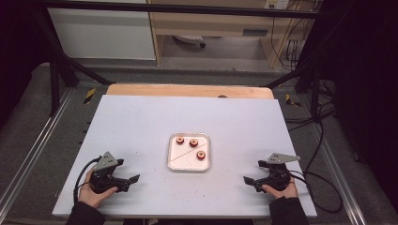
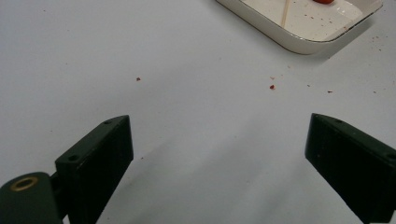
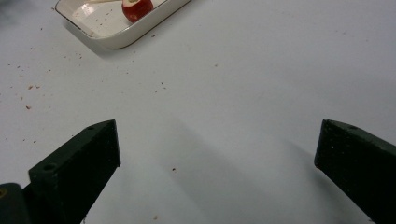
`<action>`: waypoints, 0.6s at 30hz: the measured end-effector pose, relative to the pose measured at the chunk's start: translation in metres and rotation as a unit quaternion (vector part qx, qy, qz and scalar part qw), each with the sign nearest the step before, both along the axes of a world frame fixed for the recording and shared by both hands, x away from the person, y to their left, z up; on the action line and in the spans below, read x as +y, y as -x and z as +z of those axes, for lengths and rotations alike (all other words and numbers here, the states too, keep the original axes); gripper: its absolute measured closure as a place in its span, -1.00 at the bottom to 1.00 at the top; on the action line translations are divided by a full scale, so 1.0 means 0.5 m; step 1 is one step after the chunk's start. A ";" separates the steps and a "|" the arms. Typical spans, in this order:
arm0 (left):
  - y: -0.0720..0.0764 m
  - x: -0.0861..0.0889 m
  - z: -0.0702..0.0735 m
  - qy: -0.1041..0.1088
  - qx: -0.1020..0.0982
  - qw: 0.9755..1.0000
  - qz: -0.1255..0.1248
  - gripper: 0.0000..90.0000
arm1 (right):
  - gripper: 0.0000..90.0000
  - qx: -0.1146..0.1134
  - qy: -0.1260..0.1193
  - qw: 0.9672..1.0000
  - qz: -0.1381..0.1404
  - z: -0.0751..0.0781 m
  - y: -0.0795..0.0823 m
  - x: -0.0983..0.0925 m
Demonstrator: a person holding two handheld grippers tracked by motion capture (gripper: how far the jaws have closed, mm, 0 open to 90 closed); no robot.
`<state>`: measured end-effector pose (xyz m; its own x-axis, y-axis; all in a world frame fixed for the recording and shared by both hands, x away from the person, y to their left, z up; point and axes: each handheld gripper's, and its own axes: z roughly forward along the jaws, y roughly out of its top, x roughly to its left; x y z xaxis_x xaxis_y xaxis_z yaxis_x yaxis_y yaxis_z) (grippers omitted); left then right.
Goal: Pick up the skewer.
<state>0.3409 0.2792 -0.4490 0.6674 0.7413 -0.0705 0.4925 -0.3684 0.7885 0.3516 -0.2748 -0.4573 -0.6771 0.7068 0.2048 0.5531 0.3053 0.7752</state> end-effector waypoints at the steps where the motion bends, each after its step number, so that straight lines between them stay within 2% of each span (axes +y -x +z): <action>1: 0.000 0.000 0.000 0.000 0.000 1.000 0.000 -0.83 | -0.98 0.000 0.000 1.000 0.000 0.000 0.000 0.000; 18: 0.000 -0.027 0.008 -0.005 0.002 1.000 -0.009 -0.83 | -0.98 0.002 0.007 1.000 0.000 -0.001 0.000 0.002</action>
